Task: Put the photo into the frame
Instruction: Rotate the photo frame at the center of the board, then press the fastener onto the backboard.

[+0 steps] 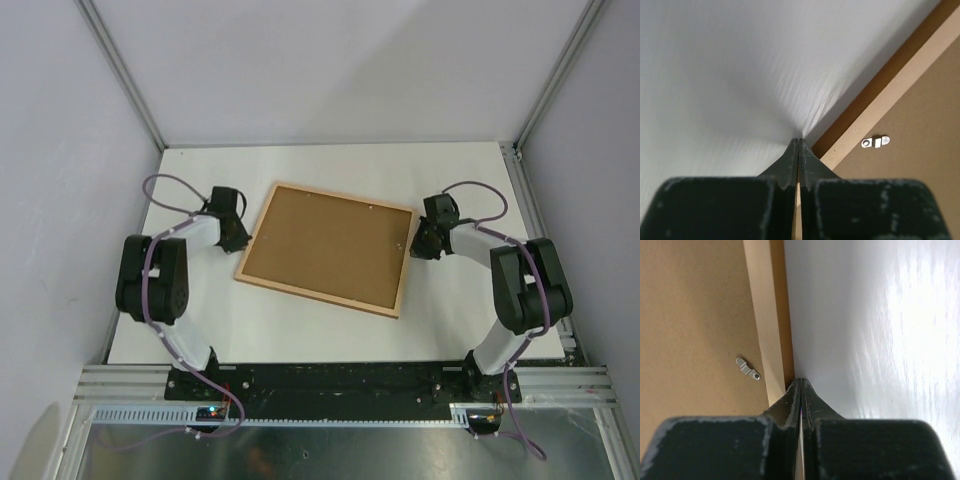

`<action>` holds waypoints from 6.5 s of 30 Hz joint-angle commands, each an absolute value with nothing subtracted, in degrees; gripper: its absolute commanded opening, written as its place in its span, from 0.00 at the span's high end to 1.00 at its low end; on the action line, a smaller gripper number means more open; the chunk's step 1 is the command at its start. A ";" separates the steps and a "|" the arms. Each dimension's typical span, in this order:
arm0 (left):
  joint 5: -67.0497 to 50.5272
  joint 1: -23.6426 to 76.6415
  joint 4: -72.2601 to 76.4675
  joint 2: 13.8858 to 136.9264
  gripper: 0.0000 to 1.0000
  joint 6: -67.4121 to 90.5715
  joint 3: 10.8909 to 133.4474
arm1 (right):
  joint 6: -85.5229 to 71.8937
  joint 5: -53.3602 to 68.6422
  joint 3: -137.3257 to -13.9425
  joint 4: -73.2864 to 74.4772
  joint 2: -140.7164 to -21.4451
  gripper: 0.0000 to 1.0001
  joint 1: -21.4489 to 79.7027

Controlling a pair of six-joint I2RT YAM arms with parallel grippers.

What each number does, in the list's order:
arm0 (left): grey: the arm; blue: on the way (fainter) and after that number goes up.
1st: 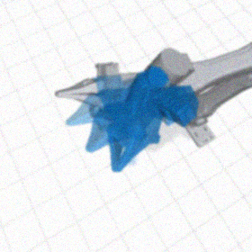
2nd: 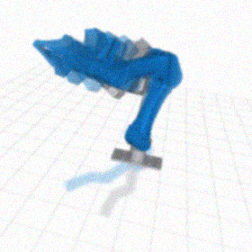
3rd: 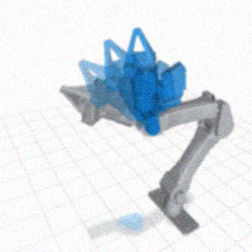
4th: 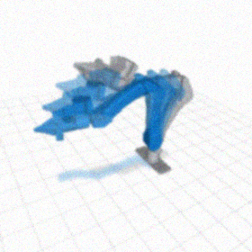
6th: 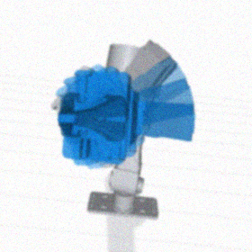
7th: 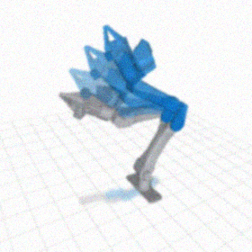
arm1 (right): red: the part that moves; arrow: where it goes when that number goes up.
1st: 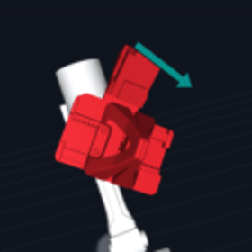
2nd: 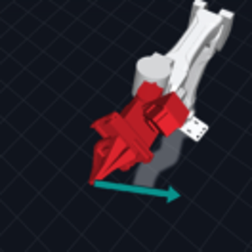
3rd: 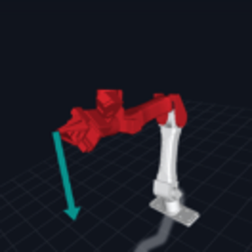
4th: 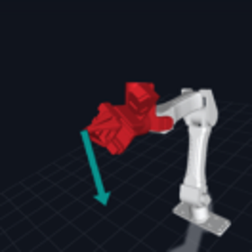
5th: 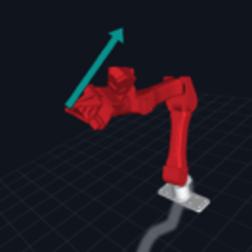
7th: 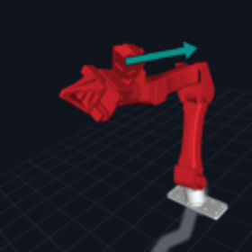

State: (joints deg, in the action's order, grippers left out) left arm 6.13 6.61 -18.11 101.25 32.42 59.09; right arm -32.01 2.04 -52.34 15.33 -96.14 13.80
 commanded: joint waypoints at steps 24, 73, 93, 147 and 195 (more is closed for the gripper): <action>-8.15 8.93 -22.84 84.89 0.97 34.17 46.39 | -22.66 -3.09 -58.17 11.91 -95.88 0.41 20.03; -6.28 5.73 -22.70 94.41 0.69 36.31 62.82 | -14.77 6.91 -63.08 6.81 -104.51 0.33 15.27; -1.34 4.86 -22.74 94.44 0.69 33.97 62.83 | -12.15 2.10 -60.61 5.60 -101.54 0.35 18.84; 2.36 2.17 -24.88 86.41 0.38 30.30 51.93 | -13.48 -2.72 -63.81 10.21 -104.63 0.76 19.56; 0.44 6.51 -26.08 89.65 0.38 27.34 52.34 | -14.45 -3.85 -66.42 16.05 -106.10 0.75 20.62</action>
